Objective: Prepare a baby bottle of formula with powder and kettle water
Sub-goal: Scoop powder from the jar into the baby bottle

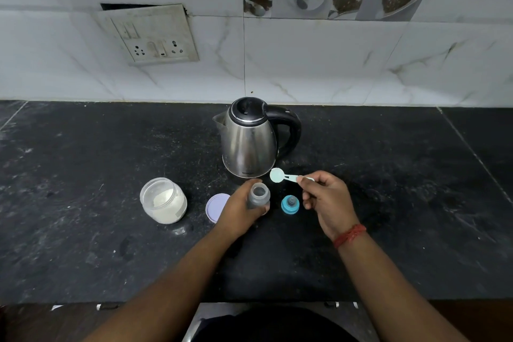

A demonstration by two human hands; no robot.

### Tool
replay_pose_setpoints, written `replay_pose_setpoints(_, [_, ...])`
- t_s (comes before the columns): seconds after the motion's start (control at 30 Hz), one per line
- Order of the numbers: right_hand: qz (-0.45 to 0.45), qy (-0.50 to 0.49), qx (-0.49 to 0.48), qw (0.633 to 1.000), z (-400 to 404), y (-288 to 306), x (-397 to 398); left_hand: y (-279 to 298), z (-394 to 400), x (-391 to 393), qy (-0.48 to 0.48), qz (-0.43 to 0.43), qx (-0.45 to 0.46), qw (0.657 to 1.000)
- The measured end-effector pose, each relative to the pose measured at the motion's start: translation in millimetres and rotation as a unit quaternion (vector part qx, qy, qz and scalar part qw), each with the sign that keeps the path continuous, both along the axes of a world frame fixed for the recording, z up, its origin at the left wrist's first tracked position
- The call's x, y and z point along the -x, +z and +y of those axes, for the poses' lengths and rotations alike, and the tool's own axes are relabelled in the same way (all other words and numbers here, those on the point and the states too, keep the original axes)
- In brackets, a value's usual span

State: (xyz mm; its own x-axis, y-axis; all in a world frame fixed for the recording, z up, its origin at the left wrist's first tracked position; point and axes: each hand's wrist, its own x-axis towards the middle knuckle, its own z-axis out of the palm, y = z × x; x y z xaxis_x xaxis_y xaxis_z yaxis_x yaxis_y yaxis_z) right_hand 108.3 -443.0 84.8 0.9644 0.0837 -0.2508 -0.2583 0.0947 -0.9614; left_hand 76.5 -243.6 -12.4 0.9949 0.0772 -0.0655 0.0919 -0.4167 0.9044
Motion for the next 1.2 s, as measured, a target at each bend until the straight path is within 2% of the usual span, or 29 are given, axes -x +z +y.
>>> replay_pose_setpoints(0.2, [0.005,-0.002,0.001,1.000,1.7,-1.6,2.1,2.9,6.0,7.5,-0.002,0.019,0.014,1.000])
replay_pose_setpoints(0.47, [0.009,0.016,-0.020,1.000,36.5,1.2,-1.5,49.6,50.3,30.8,0.063,-0.128,-0.065,0.988])
replay_pose_setpoints(0.53, [0.006,0.030,-0.026,0.999,54.6,2.0,-2.2,52.6,71.2,37.2,0.082,-0.140,-0.087,0.983])
replay_pose_setpoints(0.77, [-0.001,0.104,-0.003,0.995,136.6,2.8,5.5,55.0,147.7,73.2,0.174,-0.118,-0.130,0.969])
replay_pose_setpoints(0.97, [-0.037,0.165,0.105,0.980,205.5,-5.7,19.9,46.6,184.0,95.4,0.174,-0.074,-0.131,0.973])
replay_pose_setpoints(1.07, [-0.125,0.184,0.211,0.952,231.0,-16.8,20.9,39.3,193.4,98.3,0.158,-0.048,-0.121,0.979])
replay_pose_setpoints(1.13, [-0.194,0.222,0.319,0.901,241.1,-24.9,20.8,33.9,197.5,98.3,0.142,-0.030,-0.114,0.983])
replay_pose_setpoints(1.2, [-0.229,0.258,0.385,0.856,247.0,-29.8,21.2,31.2,199.3,97.7,0.126,-0.016,-0.110,0.986])
